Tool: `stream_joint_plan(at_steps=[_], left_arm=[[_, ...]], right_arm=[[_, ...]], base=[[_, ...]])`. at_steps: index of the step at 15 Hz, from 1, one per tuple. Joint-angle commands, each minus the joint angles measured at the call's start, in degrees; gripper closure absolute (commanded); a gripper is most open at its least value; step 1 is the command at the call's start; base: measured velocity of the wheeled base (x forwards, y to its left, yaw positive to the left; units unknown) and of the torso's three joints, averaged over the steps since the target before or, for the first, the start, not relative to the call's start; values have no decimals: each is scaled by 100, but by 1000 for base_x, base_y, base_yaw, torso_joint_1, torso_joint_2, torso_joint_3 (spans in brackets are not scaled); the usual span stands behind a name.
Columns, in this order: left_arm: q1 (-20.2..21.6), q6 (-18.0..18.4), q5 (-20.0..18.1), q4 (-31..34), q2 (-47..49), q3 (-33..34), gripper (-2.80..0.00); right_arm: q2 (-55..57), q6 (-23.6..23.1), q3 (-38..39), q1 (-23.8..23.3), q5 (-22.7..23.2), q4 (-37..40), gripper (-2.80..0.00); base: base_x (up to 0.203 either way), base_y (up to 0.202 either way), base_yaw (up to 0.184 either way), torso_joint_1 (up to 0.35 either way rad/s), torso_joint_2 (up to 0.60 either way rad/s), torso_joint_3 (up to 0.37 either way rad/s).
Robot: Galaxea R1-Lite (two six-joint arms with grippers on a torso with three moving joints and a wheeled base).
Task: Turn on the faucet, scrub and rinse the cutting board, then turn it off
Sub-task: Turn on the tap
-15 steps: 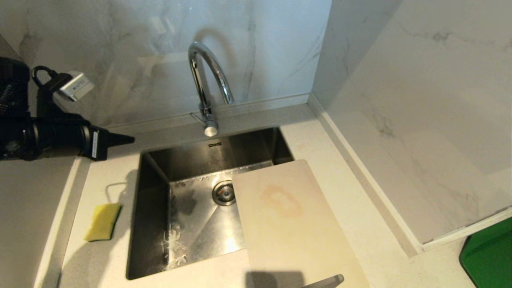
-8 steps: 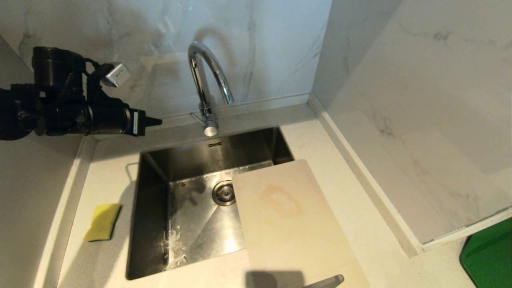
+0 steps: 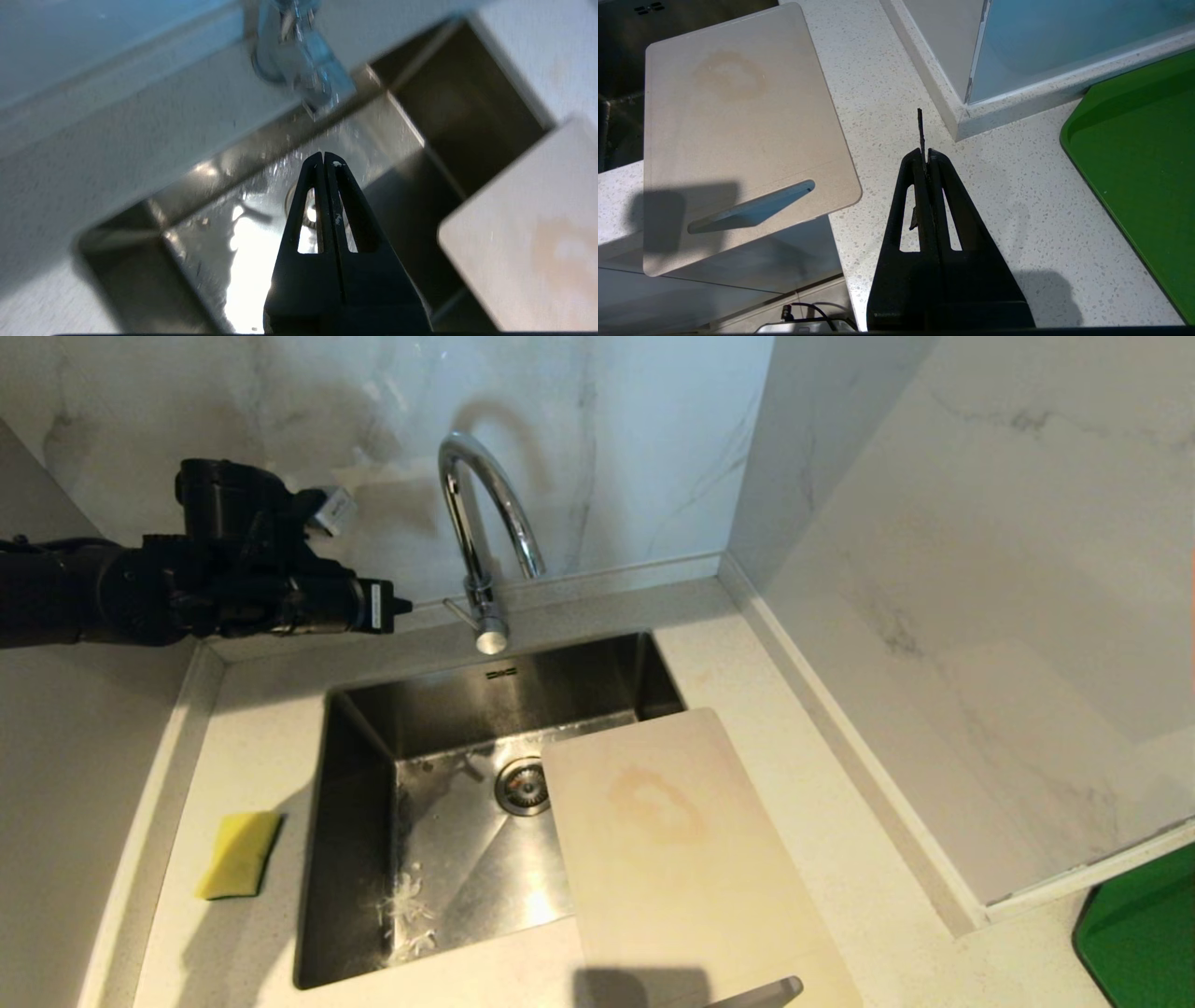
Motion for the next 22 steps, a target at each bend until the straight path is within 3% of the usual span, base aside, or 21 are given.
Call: stream_joint_plan(at_steps=[1,4,6,11,15,22], left_arm=[[-23,-83,38,-35,398,-370,0],[-23,-96,171,-584,627,-435,0],[-23,-131,175,-607,700,-560,0],[-89,-850,205,-813,1004,-1225,0],[-134,-1031,311,-901,1132,-1249,0],[-181,-860,480,-1336,1376,-1269,0]], right_arm=[[-9,0,0,3,-3,-2,0],[-9,0,0,2,-3,1,0],[-9,0,0,0,-3,-4,0],[-9,0,0,2,-3,-6,0],[-9,0,0,3,-3,-6,0],[-9,0,0,3,-3,-4,0]], base=[[0,0,0,0,0,0],[0,0,0,0,0,0],[0,0,0,0,0,0],[0,0,0,0,0,0],[0,0,0,0,0,0],[0,0,0,0,0,0]])
